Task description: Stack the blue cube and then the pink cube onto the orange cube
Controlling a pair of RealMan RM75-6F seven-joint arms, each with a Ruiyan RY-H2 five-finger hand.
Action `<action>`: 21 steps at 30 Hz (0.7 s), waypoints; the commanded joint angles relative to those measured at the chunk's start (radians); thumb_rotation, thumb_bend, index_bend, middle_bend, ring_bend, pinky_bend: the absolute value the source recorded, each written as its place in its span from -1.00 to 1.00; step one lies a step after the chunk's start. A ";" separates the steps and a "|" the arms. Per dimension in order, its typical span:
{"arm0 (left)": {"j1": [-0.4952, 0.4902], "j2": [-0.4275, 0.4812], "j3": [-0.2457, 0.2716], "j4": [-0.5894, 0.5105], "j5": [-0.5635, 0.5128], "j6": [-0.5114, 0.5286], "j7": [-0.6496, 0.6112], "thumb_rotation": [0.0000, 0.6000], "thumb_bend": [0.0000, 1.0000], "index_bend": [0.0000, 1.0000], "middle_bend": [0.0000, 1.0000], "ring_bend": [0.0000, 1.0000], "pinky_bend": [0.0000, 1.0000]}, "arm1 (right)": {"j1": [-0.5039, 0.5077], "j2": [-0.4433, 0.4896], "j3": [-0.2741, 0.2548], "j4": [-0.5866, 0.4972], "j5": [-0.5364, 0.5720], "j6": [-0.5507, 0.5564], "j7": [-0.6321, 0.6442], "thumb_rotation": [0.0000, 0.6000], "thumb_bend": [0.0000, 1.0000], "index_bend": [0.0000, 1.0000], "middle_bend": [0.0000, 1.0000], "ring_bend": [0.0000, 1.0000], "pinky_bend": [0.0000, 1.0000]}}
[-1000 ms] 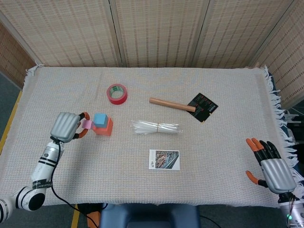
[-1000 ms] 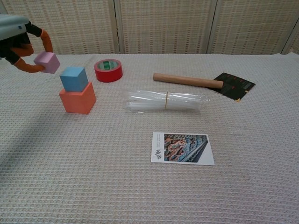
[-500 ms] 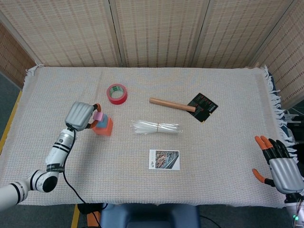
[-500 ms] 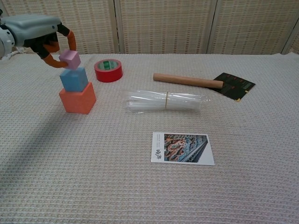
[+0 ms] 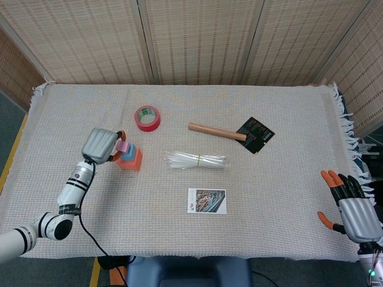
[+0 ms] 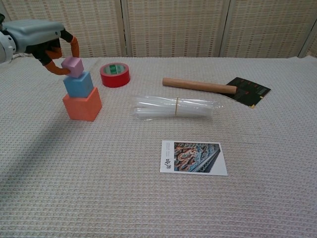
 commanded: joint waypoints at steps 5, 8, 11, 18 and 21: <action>-0.002 0.006 0.008 -0.011 -0.007 0.004 -0.010 1.00 -0.42 -0.30 1.00 1.00 1.00 | 0.001 -0.001 0.001 0.000 0.002 -0.003 -0.001 0.78 -0.59 -1.00 -1.00 -1.00 -1.00; -0.005 0.008 0.011 -0.015 -0.014 0.005 -0.007 1.00 -0.41 -0.30 1.00 1.00 1.00 | 0.003 -0.001 0.001 -0.001 0.002 -0.006 -0.002 0.79 -0.59 -1.00 -1.00 -1.00 -1.00; -0.004 0.012 0.013 -0.027 -0.014 0.014 -0.009 1.00 -0.41 -0.30 1.00 1.00 1.00 | 0.002 0.000 0.001 -0.002 0.004 -0.007 -0.003 0.78 -0.60 -1.00 -1.00 -1.00 -1.00; 0.024 0.055 0.034 -0.112 0.020 0.052 -0.018 1.00 -0.41 -0.51 1.00 1.00 1.00 | 0.002 0.001 0.001 -0.002 0.004 -0.005 -0.003 0.79 -0.59 -1.00 -1.00 -1.00 -1.00; 0.172 0.162 0.120 -0.290 0.147 0.214 -0.104 1.00 -0.40 -0.61 0.99 0.98 1.00 | 0.000 0.006 -0.004 -0.001 -0.012 -0.001 0.010 0.79 -0.59 -1.00 -1.00 -1.00 -1.00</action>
